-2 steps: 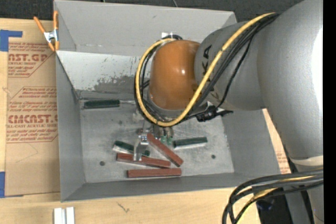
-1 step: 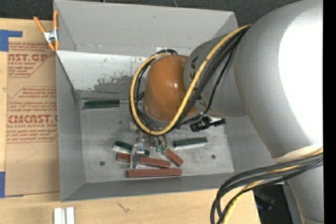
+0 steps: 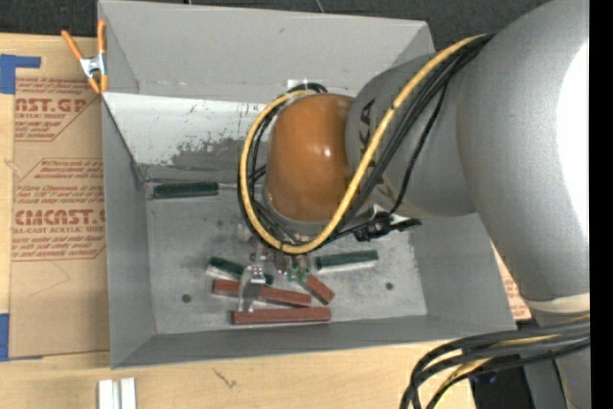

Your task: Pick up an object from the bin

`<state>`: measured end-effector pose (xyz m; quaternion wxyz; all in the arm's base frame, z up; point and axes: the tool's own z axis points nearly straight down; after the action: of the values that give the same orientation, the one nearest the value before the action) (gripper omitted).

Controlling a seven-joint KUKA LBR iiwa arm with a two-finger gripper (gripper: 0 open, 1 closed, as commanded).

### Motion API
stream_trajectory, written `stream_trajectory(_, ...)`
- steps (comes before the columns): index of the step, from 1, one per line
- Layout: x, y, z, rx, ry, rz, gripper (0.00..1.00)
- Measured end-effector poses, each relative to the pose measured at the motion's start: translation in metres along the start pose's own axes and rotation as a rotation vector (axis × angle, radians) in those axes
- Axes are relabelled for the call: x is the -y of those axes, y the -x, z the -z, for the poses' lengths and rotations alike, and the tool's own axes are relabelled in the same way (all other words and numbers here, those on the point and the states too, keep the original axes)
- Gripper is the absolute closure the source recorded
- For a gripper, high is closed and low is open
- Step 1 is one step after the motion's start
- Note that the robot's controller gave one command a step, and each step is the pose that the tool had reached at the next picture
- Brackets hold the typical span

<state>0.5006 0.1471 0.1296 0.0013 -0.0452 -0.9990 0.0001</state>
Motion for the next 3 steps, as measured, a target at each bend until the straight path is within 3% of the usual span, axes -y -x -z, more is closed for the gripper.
stream_trajectory(1, 0.0, -0.006, -0.042, 0.005, 0.002, -0.135, 0.0)
stream_trajectory(2, -0.004, -0.018, -0.05, 0.005, 0.013, -0.009, 1.0)
stream_trajectory(3, -0.004, -0.018, -0.051, 0.005, 0.013, -0.009, 1.0)
